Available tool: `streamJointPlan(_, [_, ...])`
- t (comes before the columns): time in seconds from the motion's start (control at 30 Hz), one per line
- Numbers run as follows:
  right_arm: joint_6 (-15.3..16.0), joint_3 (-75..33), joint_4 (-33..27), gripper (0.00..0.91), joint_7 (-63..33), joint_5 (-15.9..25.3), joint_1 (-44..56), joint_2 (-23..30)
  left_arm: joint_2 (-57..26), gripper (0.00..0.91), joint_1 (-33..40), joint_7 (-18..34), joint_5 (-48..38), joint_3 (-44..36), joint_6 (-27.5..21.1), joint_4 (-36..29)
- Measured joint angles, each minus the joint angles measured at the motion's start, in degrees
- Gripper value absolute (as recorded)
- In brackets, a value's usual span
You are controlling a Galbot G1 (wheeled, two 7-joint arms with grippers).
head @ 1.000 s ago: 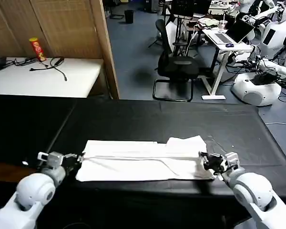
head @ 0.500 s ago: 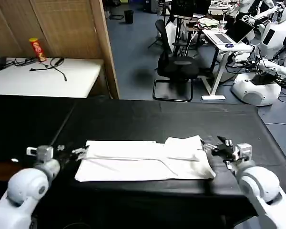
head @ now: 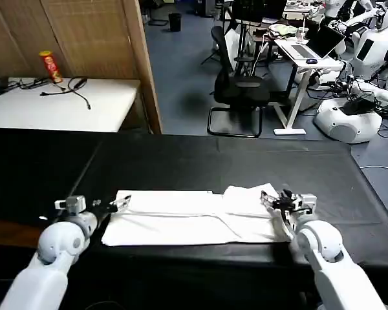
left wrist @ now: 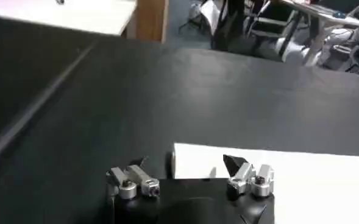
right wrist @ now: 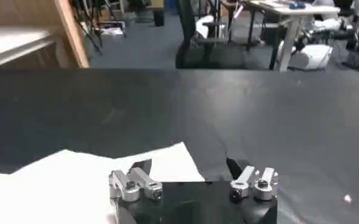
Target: Fold and organize the clothes.
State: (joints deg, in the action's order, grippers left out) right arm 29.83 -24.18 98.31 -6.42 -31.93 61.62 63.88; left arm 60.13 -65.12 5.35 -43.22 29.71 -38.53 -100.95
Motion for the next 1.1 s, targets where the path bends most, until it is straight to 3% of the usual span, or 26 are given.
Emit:
streamJointPlan(0.13, [-0.86,0.13,-1.4,0.098,0.75,1.15,-0.88,1.43,0.58,0.0,0.2,-0.28,-0.31,0.12,0.24,0.94])
streamJointPlan(0.4, [-4.91,-0.85,-2.77,0.049,-3.01,6.28,-1.02,4.4,1.86,0.0,1.38,-2.95,4.51,-0.91,3.65,2.86])
streamJointPlan(0.6, [-5.41,-2.57,-3.64,0.049,-4.33,8.59,-1.04,6.75,3.45,0.0,5.35,-4.18,9.38,-3.58,5.81,6.01])
streamJointPlan(0.63, [-5.41,-2.83,-3.7,0.156,-4.04,8.59,-0.94,7.04,3.74,0.224,6.16,-4.28,9.93,-4.1,6.04,6.67])
streamJointPlan(0.67, [-5.37,-3.0,-3.7,0.614,-3.53,8.53,-0.83,7.2,4.03,0.878,6.95,-4.35,10.4,-4.61,6.18,7.26])
streamJointPlan(0.7, [-5.34,-3.16,-3.69,0.878,-3.1,8.51,-0.73,7.28,4.31,0.878,7.86,-4.61,11.04,-5.07,6.25,7.93])
streamJointPlan(1.1, [-5.22,-6.51,3.84,0.878,1.07,5.38,4.58,3.85,1.67,0.878,6.33,-4.23,11.19,-3.86,7.59,4.48])
